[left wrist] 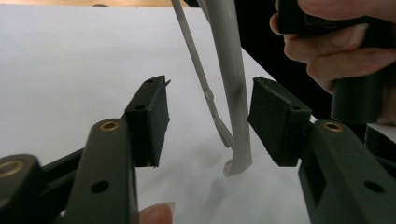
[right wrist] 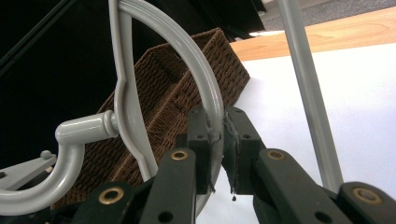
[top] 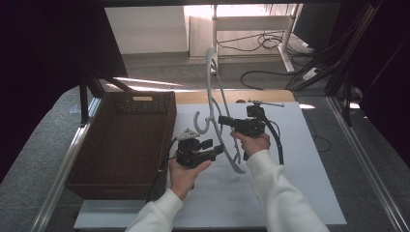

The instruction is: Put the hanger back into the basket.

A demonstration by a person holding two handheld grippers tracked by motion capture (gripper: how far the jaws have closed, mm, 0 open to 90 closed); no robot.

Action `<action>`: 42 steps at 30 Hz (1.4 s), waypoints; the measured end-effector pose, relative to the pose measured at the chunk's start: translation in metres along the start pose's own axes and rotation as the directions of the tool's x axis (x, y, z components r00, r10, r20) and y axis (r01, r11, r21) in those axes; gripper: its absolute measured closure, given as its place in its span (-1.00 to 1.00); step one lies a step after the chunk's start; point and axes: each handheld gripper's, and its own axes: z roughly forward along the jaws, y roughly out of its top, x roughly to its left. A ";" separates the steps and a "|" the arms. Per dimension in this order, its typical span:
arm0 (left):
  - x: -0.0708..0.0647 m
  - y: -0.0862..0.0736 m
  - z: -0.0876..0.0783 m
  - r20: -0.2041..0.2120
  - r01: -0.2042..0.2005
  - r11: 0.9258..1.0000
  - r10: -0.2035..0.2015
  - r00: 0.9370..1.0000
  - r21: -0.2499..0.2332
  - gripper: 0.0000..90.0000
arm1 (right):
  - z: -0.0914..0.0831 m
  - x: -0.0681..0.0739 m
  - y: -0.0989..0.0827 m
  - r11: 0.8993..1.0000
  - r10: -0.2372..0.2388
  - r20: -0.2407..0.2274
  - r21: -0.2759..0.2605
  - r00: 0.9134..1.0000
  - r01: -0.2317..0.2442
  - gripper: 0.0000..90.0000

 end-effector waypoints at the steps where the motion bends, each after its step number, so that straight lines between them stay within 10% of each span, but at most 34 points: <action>1: 0.000 0.000 0.002 0.001 0.005 1.000 -0.005 1.000 -0.003 0.10 | 0.000 0.000 0.000 1.000 0.002 -0.003 -0.004 1.000 -0.002 0.81; 20: -0.006 -0.002 0.014 0.001 0.044 0.994 -0.044 0.999 -0.099 0.69 | 0.002 -0.007 -0.007 0.994 0.090 -0.005 -0.058 0.996 -0.090 0.81; 42: 0.002 0.003 0.000 0.071 0.047 0.995 -0.041 0.997 -0.083 0.82 | -0.007 -0.009 -0.004 0.991 0.099 -0.069 -0.081 0.993 -0.104 0.52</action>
